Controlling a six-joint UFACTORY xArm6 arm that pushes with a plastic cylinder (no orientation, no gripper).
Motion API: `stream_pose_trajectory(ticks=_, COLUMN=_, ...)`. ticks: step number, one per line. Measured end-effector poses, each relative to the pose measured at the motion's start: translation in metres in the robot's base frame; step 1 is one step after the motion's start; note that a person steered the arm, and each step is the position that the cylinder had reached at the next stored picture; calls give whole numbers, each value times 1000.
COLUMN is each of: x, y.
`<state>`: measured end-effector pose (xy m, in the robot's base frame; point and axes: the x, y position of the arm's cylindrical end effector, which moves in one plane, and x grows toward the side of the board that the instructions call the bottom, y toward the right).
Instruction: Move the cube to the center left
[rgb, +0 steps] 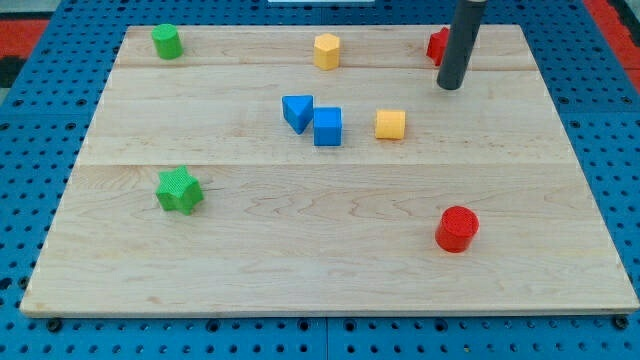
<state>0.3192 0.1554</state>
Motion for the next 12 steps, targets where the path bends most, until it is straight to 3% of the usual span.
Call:
stream_pose_trajectory(ticks=6, x=35, y=-219)
stream_pose_trajectory(ticks=8, x=74, y=-220)
stream_pose_trajectory(ticks=10, x=127, y=-131)
stream_pose_trajectory(ticks=11, x=92, y=-96)
stream_pose_trajectory(ticks=12, x=49, y=-121)
